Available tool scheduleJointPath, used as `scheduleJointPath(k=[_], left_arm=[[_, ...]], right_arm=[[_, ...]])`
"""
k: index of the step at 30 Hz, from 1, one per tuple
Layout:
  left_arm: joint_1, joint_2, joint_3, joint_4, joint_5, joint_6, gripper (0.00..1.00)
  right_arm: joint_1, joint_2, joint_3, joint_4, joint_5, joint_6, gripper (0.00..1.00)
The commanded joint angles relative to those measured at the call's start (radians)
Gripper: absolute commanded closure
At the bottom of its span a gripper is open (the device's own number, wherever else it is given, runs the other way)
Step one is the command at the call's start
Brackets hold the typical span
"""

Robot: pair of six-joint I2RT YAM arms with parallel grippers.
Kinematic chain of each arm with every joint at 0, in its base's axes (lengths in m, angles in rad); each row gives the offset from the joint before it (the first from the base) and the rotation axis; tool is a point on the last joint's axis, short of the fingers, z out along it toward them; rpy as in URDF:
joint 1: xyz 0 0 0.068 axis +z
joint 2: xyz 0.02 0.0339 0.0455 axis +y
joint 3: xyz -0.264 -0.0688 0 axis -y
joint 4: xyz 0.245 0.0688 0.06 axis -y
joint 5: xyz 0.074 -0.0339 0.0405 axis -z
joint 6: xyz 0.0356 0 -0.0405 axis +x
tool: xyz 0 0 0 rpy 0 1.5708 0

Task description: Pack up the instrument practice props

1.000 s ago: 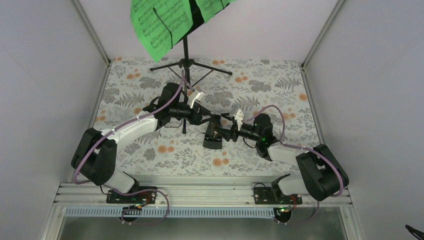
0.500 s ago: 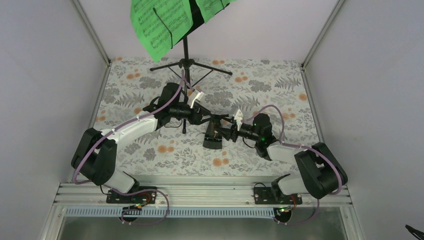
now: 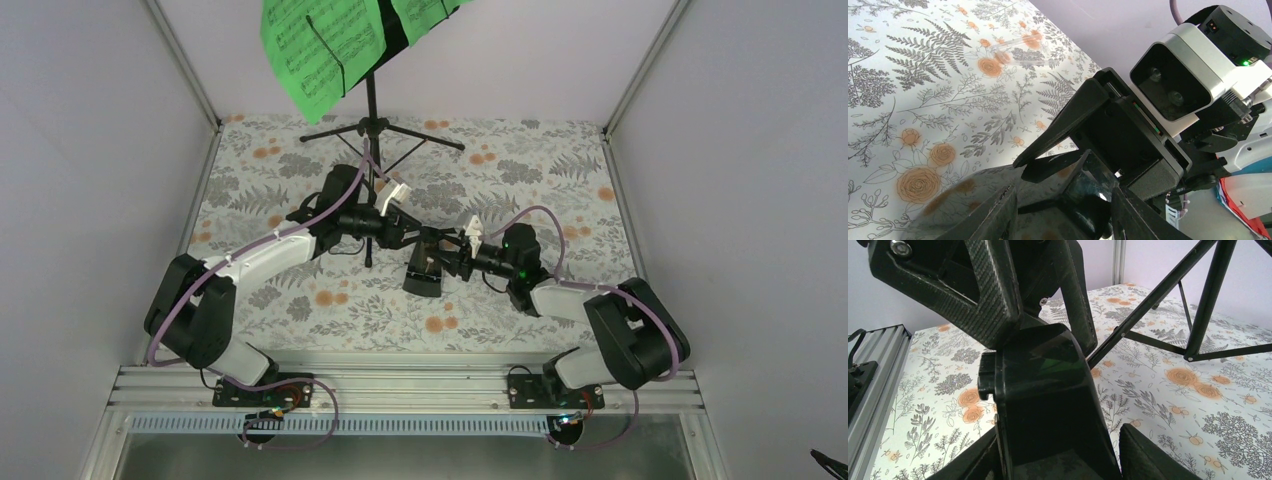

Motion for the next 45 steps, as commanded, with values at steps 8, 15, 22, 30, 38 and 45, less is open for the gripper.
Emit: scheduleJointPath(k=[8, 15, 22, 30, 38, 45], left_arm=[[0.002, 0.013, 0.024, 0.008, 0.033, 0.018, 0.53], [0.002, 0.018, 0.023, 0.011, 0.044, 0.016, 0.54], [0.000, 0.019, 0.022, 0.015, 0.049, 0.014, 0.55], [-0.001, 0.020, 0.023, 0.014, 0.052, 0.013, 0.56], [-0.003, 0.018, 0.023, 0.016, 0.054, 0.014, 0.56], [-0.003, 0.016, 0.023, 0.016, 0.054, 0.013, 0.56]], right_arm=[[0.006, 0.031, 0.027, 0.014, 0.014, 0.019, 0.52], [0.005, 0.042, 0.046, -0.007, 0.028, 0.027, 0.51], [0.005, 0.057, 0.067, -0.017, 0.036, 0.043, 0.47], [0.005, 0.065, 0.079, -0.023, 0.040, 0.058, 0.43], [0.005, 0.077, 0.097, -0.040, 0.051, 0.074, 0.41], [0.005, 0.111, 0.128, -0.052, 0.039, 0.104, 0.39]])
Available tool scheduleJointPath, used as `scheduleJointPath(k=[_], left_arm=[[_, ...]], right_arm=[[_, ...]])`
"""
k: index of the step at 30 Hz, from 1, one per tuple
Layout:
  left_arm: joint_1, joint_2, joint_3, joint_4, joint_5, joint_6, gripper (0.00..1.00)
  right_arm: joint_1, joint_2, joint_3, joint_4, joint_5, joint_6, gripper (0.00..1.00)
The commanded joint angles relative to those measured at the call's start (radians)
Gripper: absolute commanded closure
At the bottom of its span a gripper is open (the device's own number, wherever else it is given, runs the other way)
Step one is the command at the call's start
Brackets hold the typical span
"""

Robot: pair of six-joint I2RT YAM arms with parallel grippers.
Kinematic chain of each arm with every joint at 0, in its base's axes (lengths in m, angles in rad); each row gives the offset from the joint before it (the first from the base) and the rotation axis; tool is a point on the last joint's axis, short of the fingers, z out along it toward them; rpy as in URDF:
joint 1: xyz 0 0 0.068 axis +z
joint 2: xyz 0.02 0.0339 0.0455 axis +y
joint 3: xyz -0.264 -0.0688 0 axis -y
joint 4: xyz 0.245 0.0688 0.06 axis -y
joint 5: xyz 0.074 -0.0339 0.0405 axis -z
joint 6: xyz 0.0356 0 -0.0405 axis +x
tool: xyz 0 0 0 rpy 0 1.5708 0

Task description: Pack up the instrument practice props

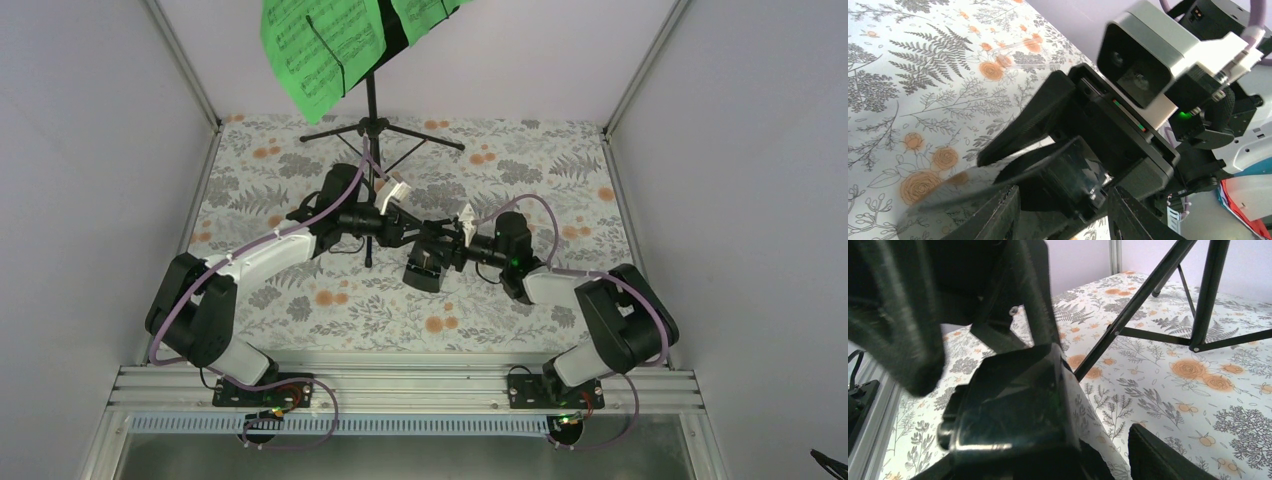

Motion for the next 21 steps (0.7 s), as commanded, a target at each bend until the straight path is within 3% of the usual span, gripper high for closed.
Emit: scheduleJointPath(k=[1, 8, 12, 16, 21], left_arm=[[-0.013, 0.007, 0.017, 0.002, 0.054, 0.014, 0.56], [-0.012, 0.005, 0.018, 0.002, 0.054, 0.013, 0.56], [-0.013, -0.012, 0.016, -0.001, 0.024, 0.017, 0.56], [-0.011, -0.055, 0.004, -0.004, -0.051, 0.034, 0.44], [-0.007, -0.135, -0.018, 0.003, -0.153, 0.061, 0.27]], right_arm=[[0.003, 0.031, 0.034, -0.003, 0.043, 0.022, 0.39], [0.004, 0.042, 0.042, -0.003, 0.042, 0.033, 0.38], [0.003, 0.035, 0.043, -0.009, 0.037, 0.036, 0.25], [0.004, -0.003, 0.044, -0.049, 0.036, 0.034, 0.10], [0.004, -0.111, 0.047, -0.166, 0.034, 0.021, 0.04]])
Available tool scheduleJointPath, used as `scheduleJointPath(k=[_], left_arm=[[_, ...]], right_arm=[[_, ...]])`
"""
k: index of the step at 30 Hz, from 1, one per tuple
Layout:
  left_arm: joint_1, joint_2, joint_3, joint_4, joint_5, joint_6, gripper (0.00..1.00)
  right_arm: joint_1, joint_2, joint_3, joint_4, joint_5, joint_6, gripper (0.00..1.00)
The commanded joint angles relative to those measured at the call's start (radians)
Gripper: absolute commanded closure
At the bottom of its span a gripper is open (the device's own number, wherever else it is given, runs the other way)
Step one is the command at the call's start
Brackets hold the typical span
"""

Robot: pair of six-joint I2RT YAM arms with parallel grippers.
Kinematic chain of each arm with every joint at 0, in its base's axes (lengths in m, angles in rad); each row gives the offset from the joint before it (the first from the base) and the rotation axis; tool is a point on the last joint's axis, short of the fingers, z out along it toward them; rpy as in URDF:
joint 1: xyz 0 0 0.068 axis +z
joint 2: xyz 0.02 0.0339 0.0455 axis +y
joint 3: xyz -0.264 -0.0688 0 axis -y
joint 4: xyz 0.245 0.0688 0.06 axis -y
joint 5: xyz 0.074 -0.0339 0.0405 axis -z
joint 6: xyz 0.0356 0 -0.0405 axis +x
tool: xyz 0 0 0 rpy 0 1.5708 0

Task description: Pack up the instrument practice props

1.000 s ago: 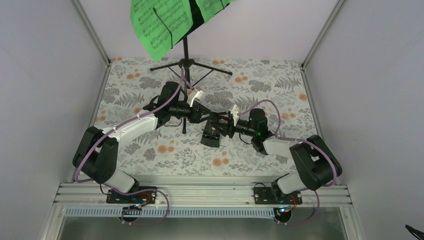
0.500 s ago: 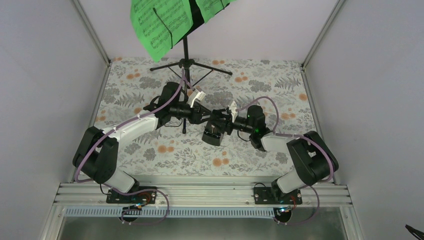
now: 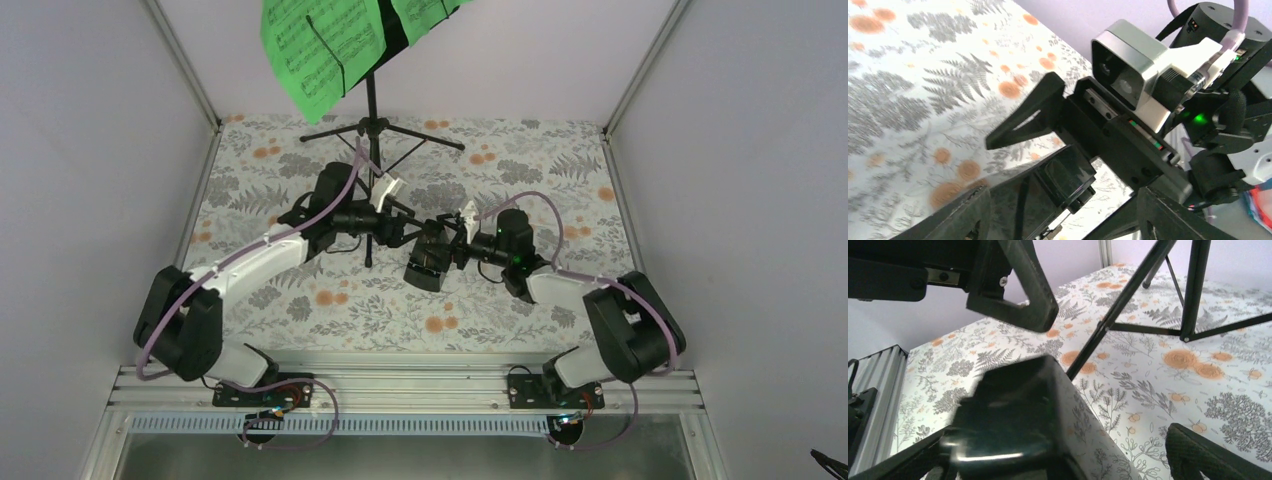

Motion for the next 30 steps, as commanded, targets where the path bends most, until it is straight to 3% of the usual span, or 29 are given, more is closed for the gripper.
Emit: scheduleJointPath(k=[1, 6, 11, 15, 21, 30], left_arm=[[0.001, -0.099, -0.022, 0.028, -0.098, 0.039, 0.24], [0.002, -0.151, -0.041, 0.051, -0.113, 0.064, 0.13], [-0.004, -0.147, -0.032, 0.032, -0.096, 0.102, 0.12], [-0.040, -0.143, -0.031, -0.015, -0.174, 0.150, 0.11], [-0.140, -0.140, -0.054, -0.038, -0.292, 0.204, 0.03], [-0.171, -0.029, -0.037, -0.080, -0.352, 0.200, 0.00]], right_arm=[[0.005, -0.132, 0.021, -0.116, 0.006, -0.013, 0.04], [0.004, -0.291, 0.022, -0.279, 0.040, -0.008, 0.02], [-0.022, -0.477, -0.003, -0.390, 0.258, 0.110, 0.00], [-0.060, -0.608, -0.029, -0.440, 0.381, 0.210, 0.00], [-0.076, -0.729, -0.081, -0.497, 0.535, 0.289, 0.00], [-0.082, -0.866, -0.092, -0.613, 0.689, 0.304, 0.00]])
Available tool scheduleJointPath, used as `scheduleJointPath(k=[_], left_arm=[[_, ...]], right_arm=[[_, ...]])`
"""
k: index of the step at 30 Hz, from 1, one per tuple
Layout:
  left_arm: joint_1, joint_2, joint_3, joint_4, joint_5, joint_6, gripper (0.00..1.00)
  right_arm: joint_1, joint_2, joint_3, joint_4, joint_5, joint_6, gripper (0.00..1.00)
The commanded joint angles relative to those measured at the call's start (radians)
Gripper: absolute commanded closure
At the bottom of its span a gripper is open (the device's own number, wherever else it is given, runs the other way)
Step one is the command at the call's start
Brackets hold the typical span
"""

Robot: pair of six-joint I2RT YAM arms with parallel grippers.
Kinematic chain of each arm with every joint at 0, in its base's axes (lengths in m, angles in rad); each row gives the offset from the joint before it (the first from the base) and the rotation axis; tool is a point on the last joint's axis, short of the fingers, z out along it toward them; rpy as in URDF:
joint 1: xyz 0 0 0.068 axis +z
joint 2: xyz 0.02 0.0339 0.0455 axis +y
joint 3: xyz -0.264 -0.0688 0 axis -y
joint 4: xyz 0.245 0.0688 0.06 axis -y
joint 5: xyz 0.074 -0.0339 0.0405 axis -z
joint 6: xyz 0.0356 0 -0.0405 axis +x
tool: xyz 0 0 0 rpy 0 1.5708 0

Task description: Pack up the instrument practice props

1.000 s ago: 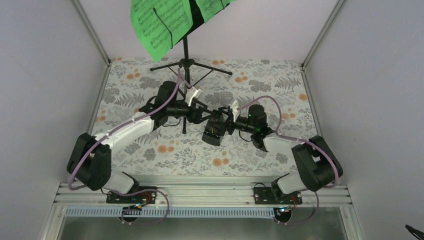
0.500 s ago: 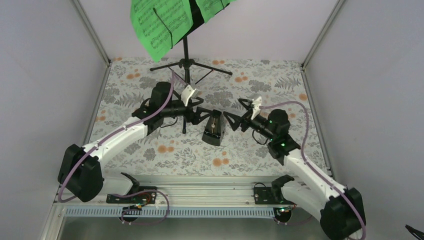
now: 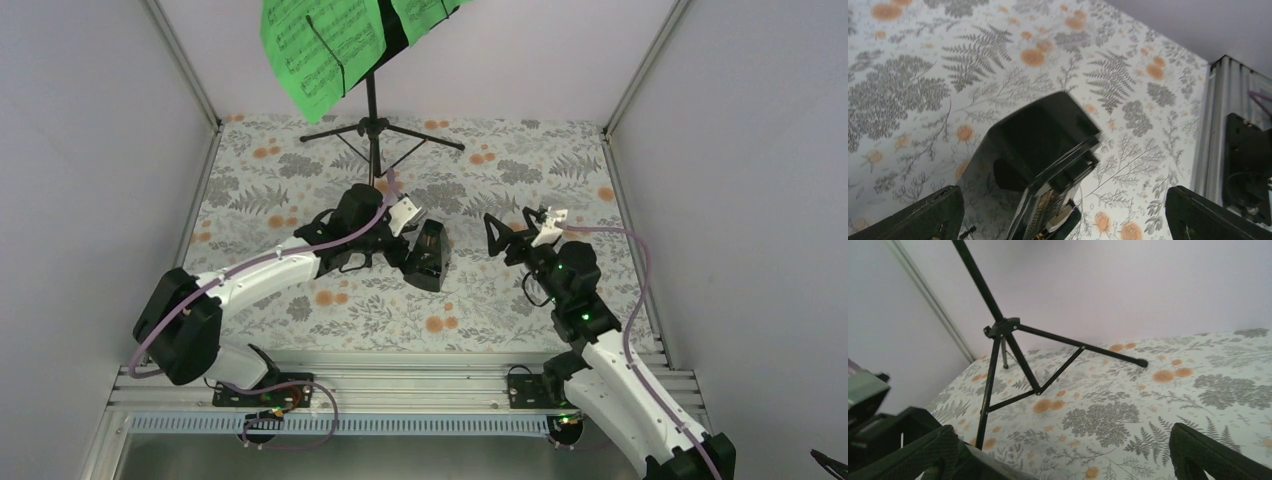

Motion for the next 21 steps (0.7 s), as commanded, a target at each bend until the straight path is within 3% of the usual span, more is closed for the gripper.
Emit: scheduleJointPath(k=[1, 8, 14, 21], left_arm=[[-0.011, 0.028, 0.004, -0.025, -0.068, 0.021, 0.00], [-0.013, 0.056, 0.004, -0.031, -0.118, 0.017, 0.03], [-0.013, 0.062, 0.006, -0.009, -0.145, 0.005, 0.22], [-0.013, 0.055, 0.002, -0.006, -0.129, 0.001, 0.35]], right_arm=[[-0.007, -0.063, -0.006, -0.066, 0.104, 0.018, 0.00], [-0.007, -0.125, -0.035, -0.083, 0.122, 0.033, 0.00], [-0.007, -0.152, -0.044, -0.077, 0.133, 0.044, 0.00], [-0.006, -0.158, -0.055, -0.076, 0.140, 0.061, 0.00]])
